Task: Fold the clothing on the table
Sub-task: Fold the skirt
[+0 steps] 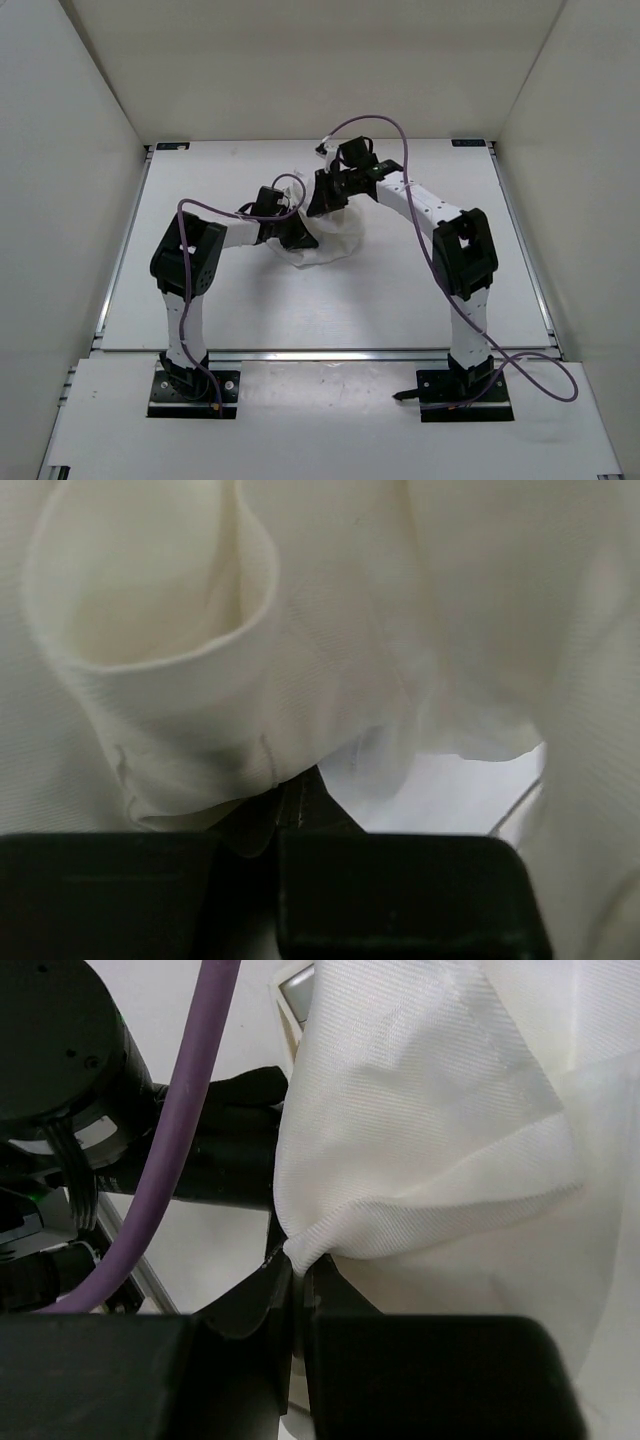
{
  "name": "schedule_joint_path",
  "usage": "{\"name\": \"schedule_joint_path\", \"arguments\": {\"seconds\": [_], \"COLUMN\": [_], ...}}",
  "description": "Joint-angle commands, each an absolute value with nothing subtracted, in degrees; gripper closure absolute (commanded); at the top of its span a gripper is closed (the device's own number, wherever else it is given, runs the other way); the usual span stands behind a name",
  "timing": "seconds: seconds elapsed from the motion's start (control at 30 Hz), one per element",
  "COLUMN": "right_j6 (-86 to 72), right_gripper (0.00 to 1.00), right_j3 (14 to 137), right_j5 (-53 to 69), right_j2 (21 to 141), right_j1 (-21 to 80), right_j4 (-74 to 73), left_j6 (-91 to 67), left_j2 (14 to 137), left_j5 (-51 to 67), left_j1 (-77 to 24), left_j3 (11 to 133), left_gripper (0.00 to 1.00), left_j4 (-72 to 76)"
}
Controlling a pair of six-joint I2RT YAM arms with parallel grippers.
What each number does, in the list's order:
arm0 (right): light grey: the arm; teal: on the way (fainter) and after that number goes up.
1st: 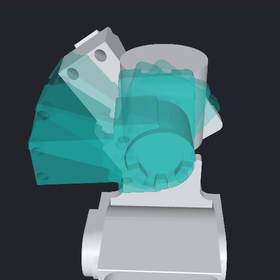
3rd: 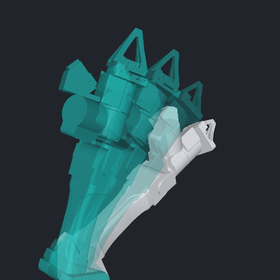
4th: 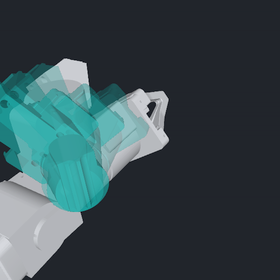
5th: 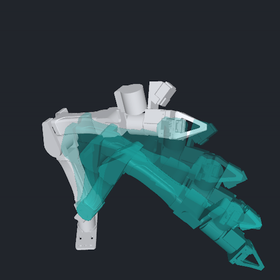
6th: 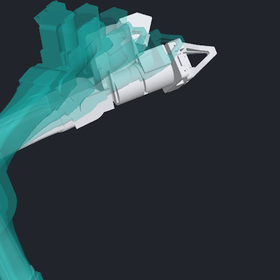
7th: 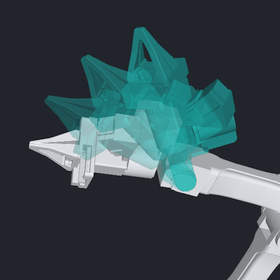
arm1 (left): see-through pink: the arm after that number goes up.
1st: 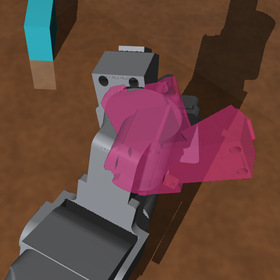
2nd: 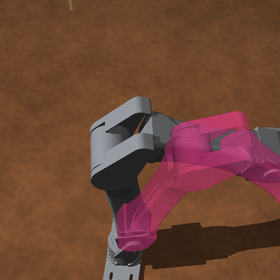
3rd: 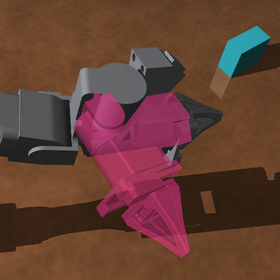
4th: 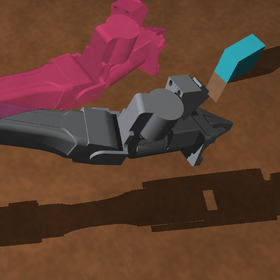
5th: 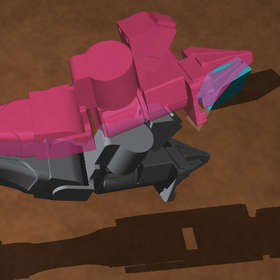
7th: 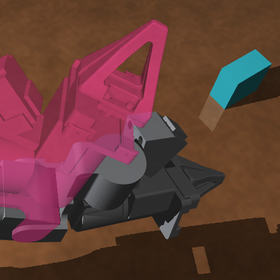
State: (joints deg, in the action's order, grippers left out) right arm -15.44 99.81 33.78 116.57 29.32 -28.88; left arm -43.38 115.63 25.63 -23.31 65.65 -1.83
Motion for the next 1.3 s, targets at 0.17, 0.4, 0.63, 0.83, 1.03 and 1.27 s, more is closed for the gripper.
{"name": "schedule_joint_path", "arguments": {"seconds": [0.17, 0.4, 0.63, 0.83, 1.03, 1.27], "right_j6": [-16.3, -14.9, -16.7, -13.3, -12.8, -12.1], "right_gripper": [0.99, 0.51, 0.48, 0.78, 0.98, 1.0], "right_j3": [107.2, 112.0, 114.3, 102.8, 98.2, 95.7], "right_j5": [40.0, 37.9, 37.5, 33.8, 36.6, 38.5], "right_j2": [125.2, 126.7, 117.8, 111.9, 118.7, 125.2], "right_j1": [34.3, 32.3, 27.0, 25.4, 26.6, 28.6], "right_j4": [-28.7, -33.5, -31.3, -23.8, -25.4, -22.4], "left_j6": [-51.6, -53.9, -56.2, -56.5, -53.6, -45.6], "left_j2": [115.8, 115.3, 113.7, 108.4, 99.0, 87.7], "left_j5": [30.0, 33.4, 36.4, 35.7, 33.9, 25.2], "left_j1": [-19.5, -17.8, -16.7, -15.0, -11.0, -5.2], "left_j3": [55.7, 52.7, 50.9, 50.2, 49.5, 53.8], "left_gripper": [1.0, 1.0, 1.0, 0.95, 0.56, 0.49], "left_j4": [7.4, 11.9, 16.5, 16.8, 11.2, -5.2]}}
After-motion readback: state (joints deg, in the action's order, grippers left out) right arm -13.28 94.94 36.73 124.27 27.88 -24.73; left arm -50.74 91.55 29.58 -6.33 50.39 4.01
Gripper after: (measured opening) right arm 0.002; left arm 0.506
